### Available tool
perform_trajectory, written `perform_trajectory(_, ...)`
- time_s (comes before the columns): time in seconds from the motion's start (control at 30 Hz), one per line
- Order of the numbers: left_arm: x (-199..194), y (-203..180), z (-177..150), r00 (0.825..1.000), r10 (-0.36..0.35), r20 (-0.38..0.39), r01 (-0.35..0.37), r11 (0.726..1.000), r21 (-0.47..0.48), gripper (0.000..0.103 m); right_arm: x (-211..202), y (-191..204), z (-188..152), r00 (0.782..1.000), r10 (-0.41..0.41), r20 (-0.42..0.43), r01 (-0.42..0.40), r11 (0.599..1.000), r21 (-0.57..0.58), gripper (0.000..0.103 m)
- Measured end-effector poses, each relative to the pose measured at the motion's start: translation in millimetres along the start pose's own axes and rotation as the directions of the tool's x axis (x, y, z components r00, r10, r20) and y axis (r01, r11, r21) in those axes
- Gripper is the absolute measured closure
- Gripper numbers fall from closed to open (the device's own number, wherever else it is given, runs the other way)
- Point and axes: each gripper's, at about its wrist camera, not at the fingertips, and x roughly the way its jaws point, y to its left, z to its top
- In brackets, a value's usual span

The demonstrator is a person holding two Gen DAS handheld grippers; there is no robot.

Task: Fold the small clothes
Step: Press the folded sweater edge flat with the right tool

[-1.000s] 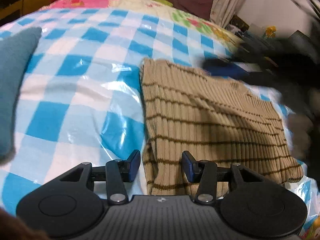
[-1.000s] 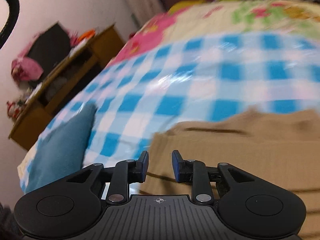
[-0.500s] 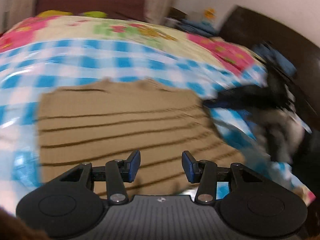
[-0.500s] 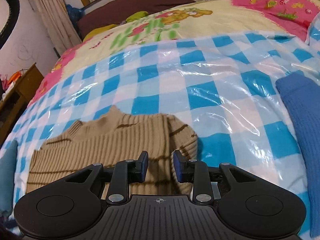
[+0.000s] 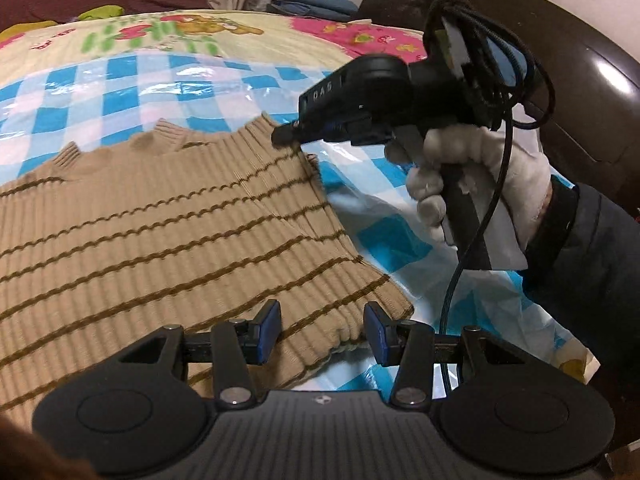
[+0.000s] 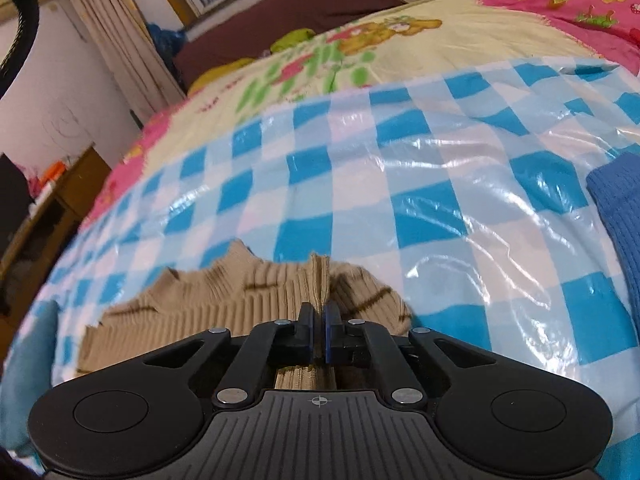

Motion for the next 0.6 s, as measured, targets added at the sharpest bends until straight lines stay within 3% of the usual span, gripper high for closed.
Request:
perform_trajectory(0.13, 11.5, -9.7, 3.0, 0.999, -0.041, 0.0, 0.041, 0.999, 0.017, 0.054, -7.8, -16.6, 7.9, 0.998, -0.039, 0.039, 0.038, 0.999, 0.039, 0.099)
perform_trajectory(0.3, 49.0, -10.9, -7.0, 0.995, -0.032, -0.093, 0.034, 0.999, 0.016, 0.054, 12.4, -25.8, -7.0, 0.989, -0.142, -0.029, 0.143, 0.99, 0.015, 0.099)
perform_trajectory(0.43, 41.3, -6.1, -6.3, 0.996, -0.046, -0.083, 0.044, 0.999, -0.02, 0.054, 10.0, -20.0, -9.7, 0.988, -0.151, -0.015, 0.15, 0.988, -0.016, 0.092)
perform_trajectory(0.6, 24.0, -0.8, -4.5, 0.998, -0.039, -0.049, 0.037, 0.999, -0.029, 0.053, -16.6, -4.7, -11.7, 0.988, -0.148, 0.047, 0.15, 0.988, -0.046, 0.091)
